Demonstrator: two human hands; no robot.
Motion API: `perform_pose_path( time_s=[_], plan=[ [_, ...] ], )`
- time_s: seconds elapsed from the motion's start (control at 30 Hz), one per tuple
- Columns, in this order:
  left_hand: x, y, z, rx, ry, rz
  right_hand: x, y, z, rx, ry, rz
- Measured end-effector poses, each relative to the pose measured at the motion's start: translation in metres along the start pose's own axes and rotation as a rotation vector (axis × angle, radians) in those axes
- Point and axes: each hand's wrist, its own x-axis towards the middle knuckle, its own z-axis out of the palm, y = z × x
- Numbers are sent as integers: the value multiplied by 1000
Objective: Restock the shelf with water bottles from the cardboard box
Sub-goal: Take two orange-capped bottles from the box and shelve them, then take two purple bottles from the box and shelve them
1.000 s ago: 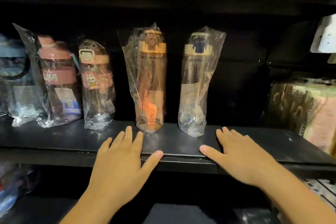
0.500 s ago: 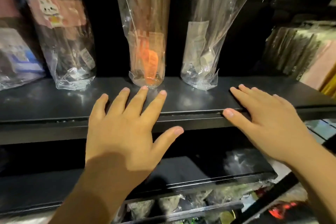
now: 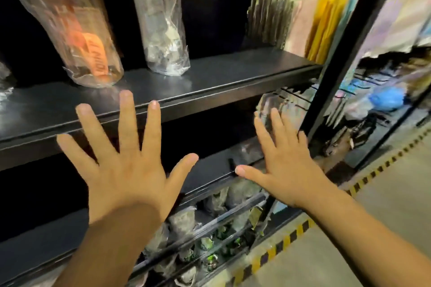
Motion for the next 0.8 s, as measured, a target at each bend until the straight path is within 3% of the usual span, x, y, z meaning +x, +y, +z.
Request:
perform_pose_path(
  time_s=[0.1,0.33,0.53,0.67,0.8],
  plan=[
    [-20,33,15,-51,-72,102,-48,39,44,-61,-122,94],
    [-93,152,72,-79,-473,314,-203,139,107,-39,-352,424],
    [-184,268,73,-129,-601,633,-388,199,139,40,-522,782],
    [-248,344,64,-121,-713,870,-512,220,142,89,-549,1035],
    [-316,408,50,-152,-680,1073,-623,224,138,108,-484,1275]
  ],
)
